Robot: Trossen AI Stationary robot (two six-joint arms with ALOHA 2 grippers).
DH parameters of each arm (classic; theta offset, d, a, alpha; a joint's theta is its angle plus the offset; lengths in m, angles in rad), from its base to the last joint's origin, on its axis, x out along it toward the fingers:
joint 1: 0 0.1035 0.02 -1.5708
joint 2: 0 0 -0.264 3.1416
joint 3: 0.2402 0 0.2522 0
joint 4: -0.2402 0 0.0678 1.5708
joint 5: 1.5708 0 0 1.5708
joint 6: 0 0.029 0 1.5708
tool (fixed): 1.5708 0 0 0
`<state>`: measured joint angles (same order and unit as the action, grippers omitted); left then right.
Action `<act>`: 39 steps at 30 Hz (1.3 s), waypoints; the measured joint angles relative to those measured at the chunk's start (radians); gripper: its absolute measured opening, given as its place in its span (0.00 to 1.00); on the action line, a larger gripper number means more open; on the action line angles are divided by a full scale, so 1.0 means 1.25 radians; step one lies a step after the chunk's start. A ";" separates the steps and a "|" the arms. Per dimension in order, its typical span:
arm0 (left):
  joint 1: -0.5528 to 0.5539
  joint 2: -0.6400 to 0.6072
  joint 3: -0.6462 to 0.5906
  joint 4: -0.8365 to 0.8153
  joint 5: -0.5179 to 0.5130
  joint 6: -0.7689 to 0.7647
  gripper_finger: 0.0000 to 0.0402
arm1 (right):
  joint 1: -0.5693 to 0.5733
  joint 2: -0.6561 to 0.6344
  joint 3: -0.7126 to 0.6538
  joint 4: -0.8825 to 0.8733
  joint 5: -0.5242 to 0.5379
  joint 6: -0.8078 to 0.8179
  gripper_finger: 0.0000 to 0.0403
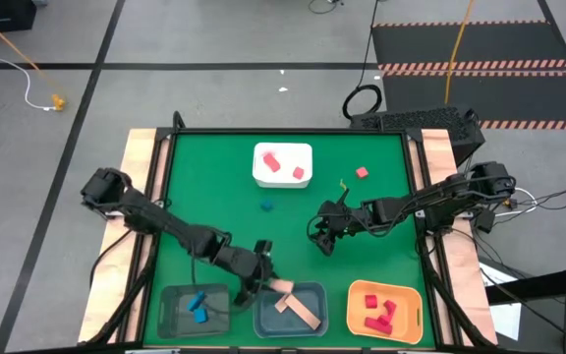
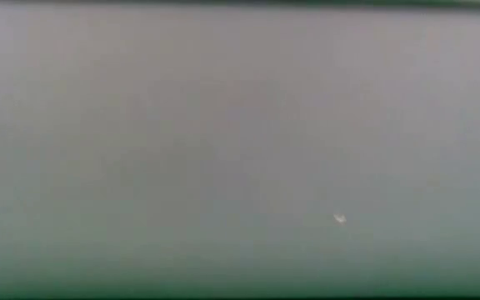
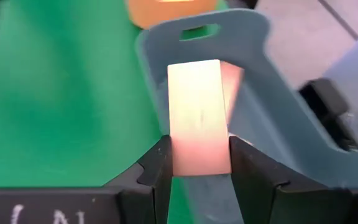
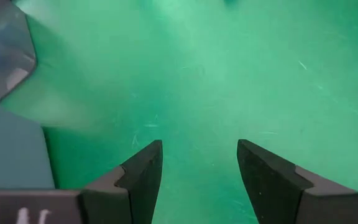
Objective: Sort & place blocks by color
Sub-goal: Put the white block into the blue bin, then put the pink block into the white bin
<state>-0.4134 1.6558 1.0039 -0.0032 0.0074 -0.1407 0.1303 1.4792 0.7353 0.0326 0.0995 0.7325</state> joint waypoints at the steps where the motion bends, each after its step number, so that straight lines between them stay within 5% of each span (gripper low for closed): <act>1: -0.012 0.000 0.000 0.001 0.000 -0.007 0.33 | 0.000 0.000 0.000 0.000 0.000 0.007 0.50; 21: -0.071 0.050 0.000 0.061 0.048 -0.107 0.34 | 0.002 0.000 0.000 0.000 0.015 0.112 0.50; 33: -0.066 0.049 0.000 0.147 0.035 -0.122 0.59 | -0.001 -0.008 0.000 -0.008 0.024 0.098 0.50; 39: -0.050 0.049 0.000 0.155 0.035 -0.121 0.64 | -0.070 -0.124 -0.001 -0.177 0.028 0.064 0.50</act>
<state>-0.4756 1.7164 1.0042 0.1900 0.0513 -0.2920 0.0427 1.3245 0.7345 -0.1891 0.1347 0.8120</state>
